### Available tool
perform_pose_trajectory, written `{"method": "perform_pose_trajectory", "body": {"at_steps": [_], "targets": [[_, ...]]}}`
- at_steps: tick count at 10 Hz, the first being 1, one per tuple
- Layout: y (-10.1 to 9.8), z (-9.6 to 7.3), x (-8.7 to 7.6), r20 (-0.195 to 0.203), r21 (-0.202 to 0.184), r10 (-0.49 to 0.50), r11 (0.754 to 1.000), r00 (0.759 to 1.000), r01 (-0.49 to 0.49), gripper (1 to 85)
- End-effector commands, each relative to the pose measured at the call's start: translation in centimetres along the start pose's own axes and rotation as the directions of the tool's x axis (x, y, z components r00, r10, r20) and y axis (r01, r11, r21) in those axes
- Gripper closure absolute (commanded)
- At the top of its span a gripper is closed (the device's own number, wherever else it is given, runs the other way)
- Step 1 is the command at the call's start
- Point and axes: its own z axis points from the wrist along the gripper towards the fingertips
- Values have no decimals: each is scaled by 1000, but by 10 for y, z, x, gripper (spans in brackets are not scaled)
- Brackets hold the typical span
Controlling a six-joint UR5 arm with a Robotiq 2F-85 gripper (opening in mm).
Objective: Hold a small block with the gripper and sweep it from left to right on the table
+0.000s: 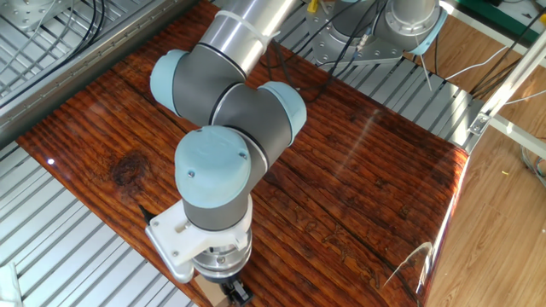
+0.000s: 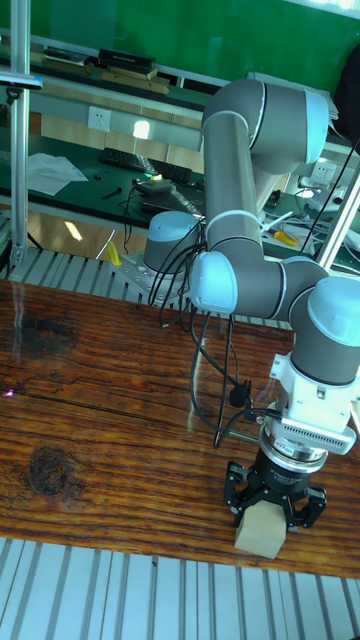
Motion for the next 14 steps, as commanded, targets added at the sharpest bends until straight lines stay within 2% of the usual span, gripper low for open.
{"method": "perform_pose_trajectory", "body": {"at_steps": [1, 10, 12, 14], "targets": [[7, -2, 0, -3, -14, 17, 1000, 1000, -17, 847], [23, -2, 3, -4, -25, 38, 999, 999, -38, 847], [32, -3, 3, -4, -35, 50, 998, 999, -50, 847], [41, 1, 4, 3, -27, 63, 998, 998, -63, 847]]}}
